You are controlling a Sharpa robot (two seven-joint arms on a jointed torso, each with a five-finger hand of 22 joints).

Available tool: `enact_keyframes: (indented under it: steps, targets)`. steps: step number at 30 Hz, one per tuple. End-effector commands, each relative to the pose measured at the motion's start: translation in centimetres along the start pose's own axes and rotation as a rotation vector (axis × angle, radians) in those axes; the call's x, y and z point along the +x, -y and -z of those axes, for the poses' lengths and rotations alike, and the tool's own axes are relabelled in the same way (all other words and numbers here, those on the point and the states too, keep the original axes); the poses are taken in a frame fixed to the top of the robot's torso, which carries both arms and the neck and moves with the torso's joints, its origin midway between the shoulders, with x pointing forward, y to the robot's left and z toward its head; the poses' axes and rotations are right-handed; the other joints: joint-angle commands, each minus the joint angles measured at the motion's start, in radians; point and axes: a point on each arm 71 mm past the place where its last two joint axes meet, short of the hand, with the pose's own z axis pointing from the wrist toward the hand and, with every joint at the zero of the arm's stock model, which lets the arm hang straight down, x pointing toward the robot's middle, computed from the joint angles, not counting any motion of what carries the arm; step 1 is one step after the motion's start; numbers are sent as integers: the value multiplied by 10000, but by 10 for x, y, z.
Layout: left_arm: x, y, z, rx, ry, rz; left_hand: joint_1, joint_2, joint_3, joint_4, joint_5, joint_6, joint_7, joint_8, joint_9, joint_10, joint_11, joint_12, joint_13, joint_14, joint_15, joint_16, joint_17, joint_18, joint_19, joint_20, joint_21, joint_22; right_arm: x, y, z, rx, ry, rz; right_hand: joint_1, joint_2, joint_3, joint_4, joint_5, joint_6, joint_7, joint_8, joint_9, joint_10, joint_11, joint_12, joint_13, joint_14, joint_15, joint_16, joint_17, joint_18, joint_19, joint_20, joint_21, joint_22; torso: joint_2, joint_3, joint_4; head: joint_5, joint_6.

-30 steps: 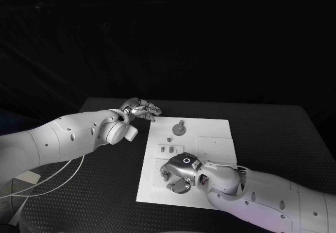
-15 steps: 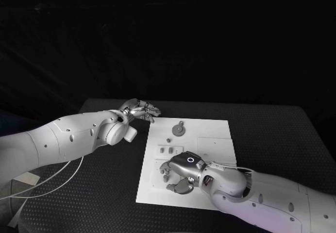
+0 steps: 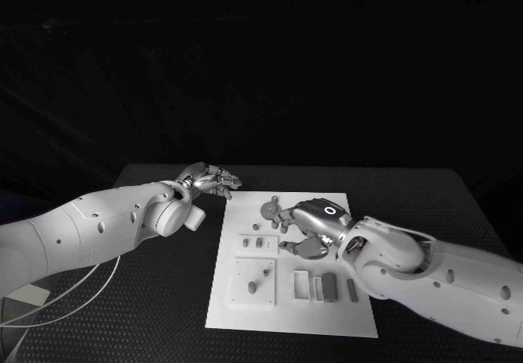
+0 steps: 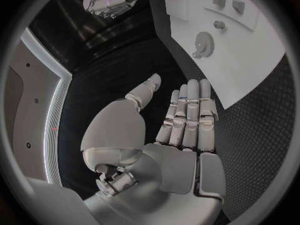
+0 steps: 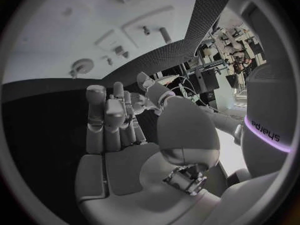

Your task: Assemble the parts on the task board

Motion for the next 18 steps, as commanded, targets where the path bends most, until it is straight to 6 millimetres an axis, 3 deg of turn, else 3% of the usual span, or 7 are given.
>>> enact_keyframes:
  steps: [1,4,6,10,11,13,18]
  targets:
    - [0,2,0,158,-24,112,-63,-21,-79,5,7,-21,-16,0,-1,-17,50,20,14,-38,35,-25,18,83,27,8,-52,-12,-9,20,9,928,-763,-1154,-237,-98,-63,219,-7,51,-59,61,-3,535,-158,177,102,10,-143,31,-5,852,22,34,5,198,-8,-4,-26,-162,82]
    - [1,2,-1,169,-31,115,-61,-19,-79,4,8,-16,-19,5,0,-12,47,23,17,-33,34,-23,20,84,32,7,-51,-11,-13,37,19,1746,-1390,-1825,-606,-17,-120,664,-8,349,-242,221,69,1060,-344,515,345,16,-337,21,1,852,42,39,6,195,-24,4,-64,-293,119]
    - [1,2,-1,167,-44,116,-60,-19,-80,4,8,-13,-21,7,1,-9,46,24,18,-31,33,-22,22,85,34,6,-50,-10,-14,46,26,2259,-1753,-1998,-1262,191,-276,1243,-16,540,-366,316,116,1521,-484,832,568,37,-462,57,29,852,77,67,21,196,-33,21,-85,-339,125]
    - [1,2,-1,153,-58,119,-63,-17,-82,5,7,-9,-22,10,2,-6,45,26,19,-30,32,-21,24,85,37,7,-49,-9,-9,59,38,3067,-2816,-1882,-1558,37,-264,1707,-5,842,-658,468,251,2314,-813,1944,1601,-1,-854,44,65,852,67,-46,6,189,-39,39,-95,-433,139]
    - [1,2,-1,149,-58,126,-64,-16,-82,6,7,-8,-22,11,2,-5,45,27,20,-29,32,-21,24,85,38,7,-49,-9,-7,61,41,3248,-3258,-1837,-1559,2,-237,1808,7,896,-799,497,309,2264,-913,2528,2230,0,-916,24,67,852,82,-74,-3,182,-38,38,-94,-462,137]
    - [1,2,-1,138,-51,128,-68,-17,-85,9,6,-6,-23,13,2,-4,45,27,21,-29,32,-21,25,85,39,7,-49,-9,-5,66,46,3615,-3565,-1817,-1535,-100,-132,2113,62,907,-810,491,484,1183,-1032,4444,4625,22,-1013,5,108,849,87,-157,-14,207,-37,40,-93,-519,139]
    - [0,1,-1,114,-59,133,-86,-19,-94,18,6,-4,-24,16,2,-2,44,28,23,-27,32,-21,28,83,42,9,-49,-8,2,75,60,4838,-4731,-2398,-2280,-118,-397,2841,-84,1225,-955,669,730,965,-1123,5706,6065,157,-1041,344,341,852,148,-113,97,230,-22,40,-87,-563,128]
